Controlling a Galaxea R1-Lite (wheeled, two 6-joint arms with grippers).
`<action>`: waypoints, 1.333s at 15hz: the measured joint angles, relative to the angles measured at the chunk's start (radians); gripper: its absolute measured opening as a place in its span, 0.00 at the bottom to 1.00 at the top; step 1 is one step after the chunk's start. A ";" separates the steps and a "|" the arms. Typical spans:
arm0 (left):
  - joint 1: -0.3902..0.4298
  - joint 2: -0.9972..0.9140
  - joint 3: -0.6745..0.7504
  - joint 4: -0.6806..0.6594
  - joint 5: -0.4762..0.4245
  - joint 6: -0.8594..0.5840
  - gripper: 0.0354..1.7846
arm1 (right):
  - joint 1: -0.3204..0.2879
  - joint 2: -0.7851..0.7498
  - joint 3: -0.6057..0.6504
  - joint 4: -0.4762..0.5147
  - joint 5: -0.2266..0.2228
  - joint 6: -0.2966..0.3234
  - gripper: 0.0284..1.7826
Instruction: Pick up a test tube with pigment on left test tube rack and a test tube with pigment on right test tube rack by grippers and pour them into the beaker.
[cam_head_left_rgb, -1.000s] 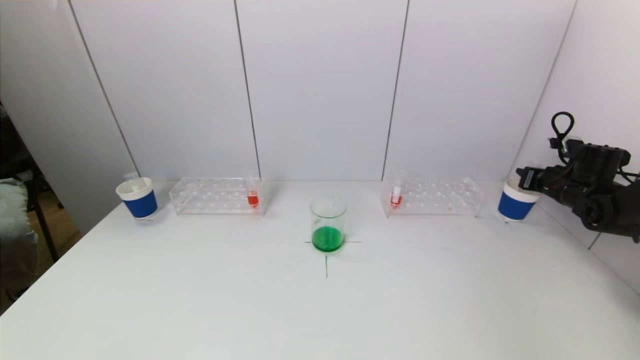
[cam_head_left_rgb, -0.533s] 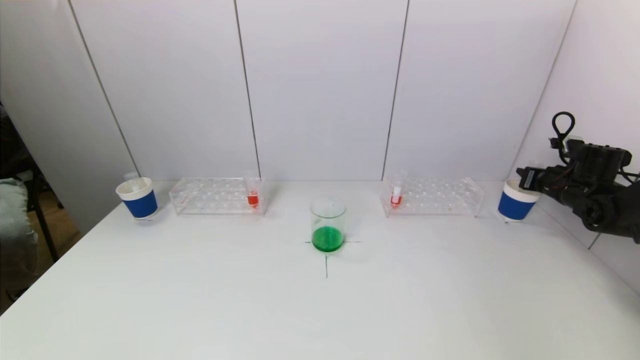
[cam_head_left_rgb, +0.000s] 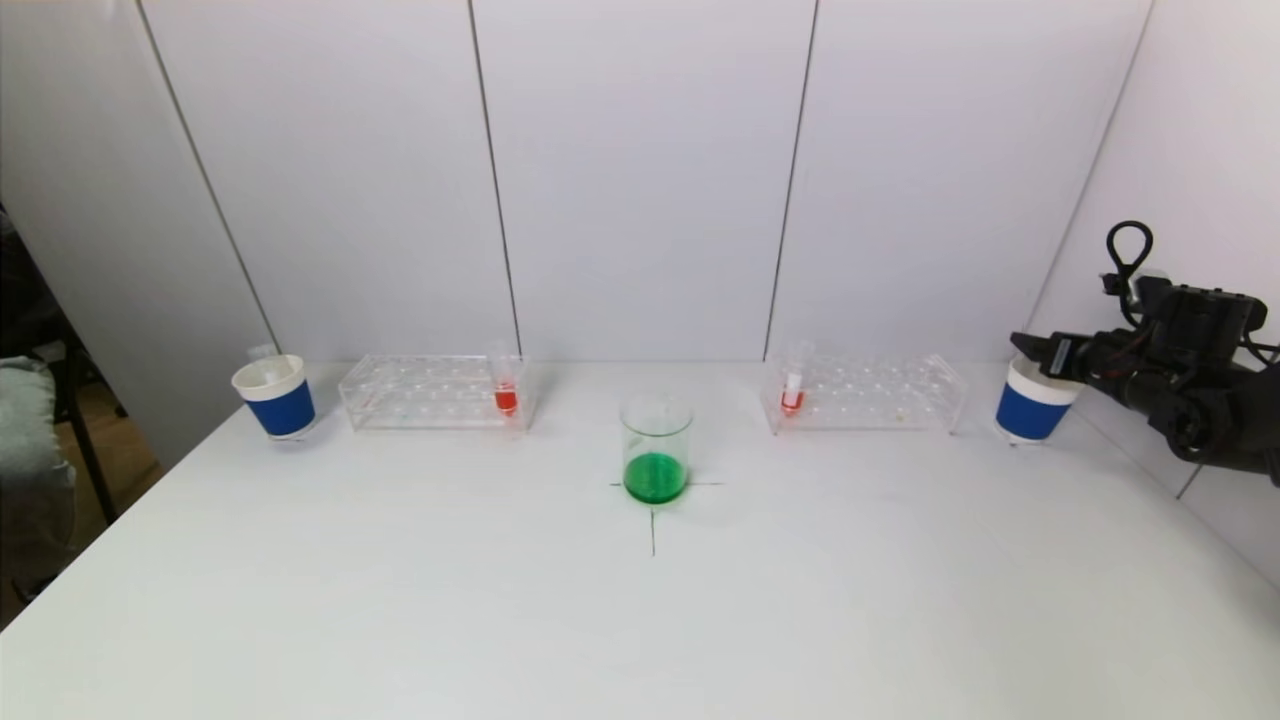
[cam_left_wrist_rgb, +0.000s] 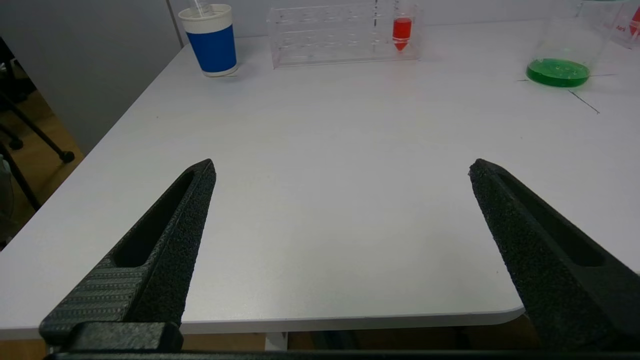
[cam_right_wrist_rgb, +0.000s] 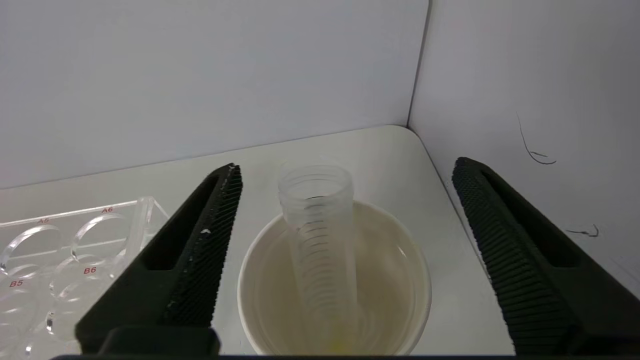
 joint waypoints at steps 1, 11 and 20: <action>0.000 0.000 0.000 0.000 0.000 0.000 0.99 | 0.000 -0.004 0.003 0.000 0.000 0.000 0.95; 0.000 0.000 0.000 0.000 0.000 0.000 0.99 | 0.013 -0.217 0.189 -0.017 0.003 0.001 1.00; 0.000 0.000 0.000 0.000 0.000 0.000 0.99 | 0.124 -0.835 0.714 -0.017 0.039 -0.007 1.00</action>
